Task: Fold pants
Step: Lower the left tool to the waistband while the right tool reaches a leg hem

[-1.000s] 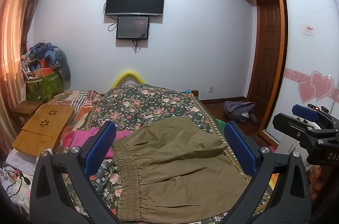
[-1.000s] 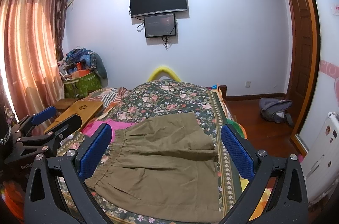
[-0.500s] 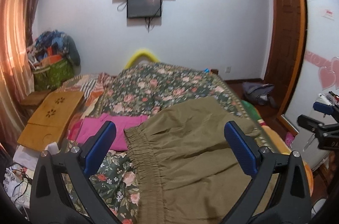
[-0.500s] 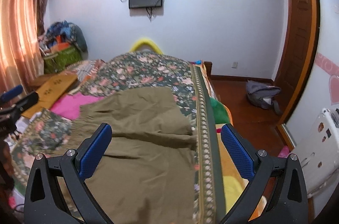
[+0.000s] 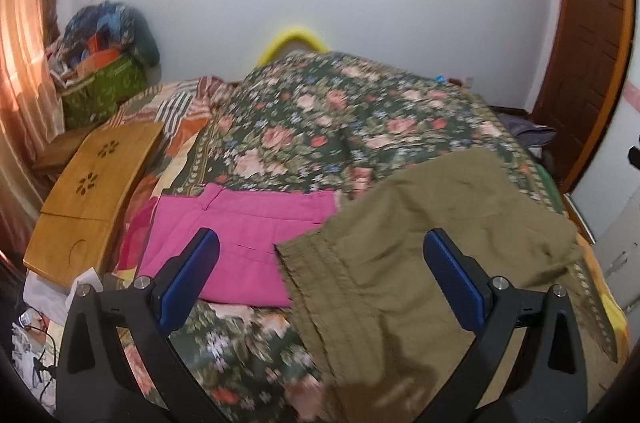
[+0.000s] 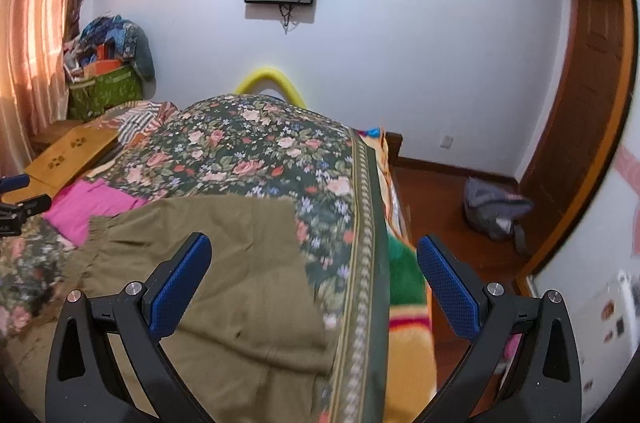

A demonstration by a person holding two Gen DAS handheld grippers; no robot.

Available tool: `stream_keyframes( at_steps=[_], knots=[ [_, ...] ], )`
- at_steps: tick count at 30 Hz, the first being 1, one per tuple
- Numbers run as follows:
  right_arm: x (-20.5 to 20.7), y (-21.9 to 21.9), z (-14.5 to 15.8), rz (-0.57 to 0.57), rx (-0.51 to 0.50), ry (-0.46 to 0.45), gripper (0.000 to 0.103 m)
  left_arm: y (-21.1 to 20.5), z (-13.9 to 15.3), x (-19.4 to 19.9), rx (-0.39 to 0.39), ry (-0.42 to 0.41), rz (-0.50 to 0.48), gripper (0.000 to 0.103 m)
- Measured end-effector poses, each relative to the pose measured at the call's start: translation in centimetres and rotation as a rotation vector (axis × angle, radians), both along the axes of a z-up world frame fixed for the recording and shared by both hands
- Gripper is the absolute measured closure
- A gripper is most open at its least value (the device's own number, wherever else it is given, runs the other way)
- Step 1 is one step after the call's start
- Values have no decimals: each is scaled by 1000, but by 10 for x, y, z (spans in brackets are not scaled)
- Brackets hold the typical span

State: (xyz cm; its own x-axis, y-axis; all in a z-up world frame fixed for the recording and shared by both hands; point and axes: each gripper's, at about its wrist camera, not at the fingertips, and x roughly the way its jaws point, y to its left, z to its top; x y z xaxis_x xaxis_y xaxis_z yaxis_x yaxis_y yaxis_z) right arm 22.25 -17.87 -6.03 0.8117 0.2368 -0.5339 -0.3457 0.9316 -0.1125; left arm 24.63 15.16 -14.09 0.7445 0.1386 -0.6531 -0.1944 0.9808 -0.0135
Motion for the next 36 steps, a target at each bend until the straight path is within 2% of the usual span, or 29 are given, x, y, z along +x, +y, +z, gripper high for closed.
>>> stream_keyframes(
  at_steps=[3,8,11,14,17,21,24,27,29,31,33,34,36],
  knots=[
    [28,6,-8,6,10,9,1,16,-16,24,7,33,11,0],
    [84,20,-34,26,61,110,3,40,-40,52,-25,78,26,0],
    [110,30,-51,8,26,154,7,51,-59,64,-9,116,46,0],
    [134,40,-73,21,5,224,10,60,-76,72,-70,154,30,10],
    [151,48,-92,53,4,302,11,61,-91,78,-102,191,7,15],
    [165,60,-109,90,-22,341,11,57,-112,89,-131,244,-24,15],
    [176,71,-117,119,-60,351,11,57,-125,94,-181,281,-35,15],
    [189,79,-125,154,-84,371,9,58,-133,97,-200,275,-31,15],
    [199,83,-137,163,-89,416,9,56,-133,99,-194,268,-42,22],
    [208,79,-146,165,-6,478,9,54,-131,98,-191,264,-59,25],
    [211,77,-149,160,50,517,8,54,-130,97,-200,263,-86,36],
    [209,79,-150,163,45,509,9,54,-129,97,-204,264,-90,39],
    [203,84,-147,186,27,490,22,52,-127,95,-203,266,-96,43]
  ],
)
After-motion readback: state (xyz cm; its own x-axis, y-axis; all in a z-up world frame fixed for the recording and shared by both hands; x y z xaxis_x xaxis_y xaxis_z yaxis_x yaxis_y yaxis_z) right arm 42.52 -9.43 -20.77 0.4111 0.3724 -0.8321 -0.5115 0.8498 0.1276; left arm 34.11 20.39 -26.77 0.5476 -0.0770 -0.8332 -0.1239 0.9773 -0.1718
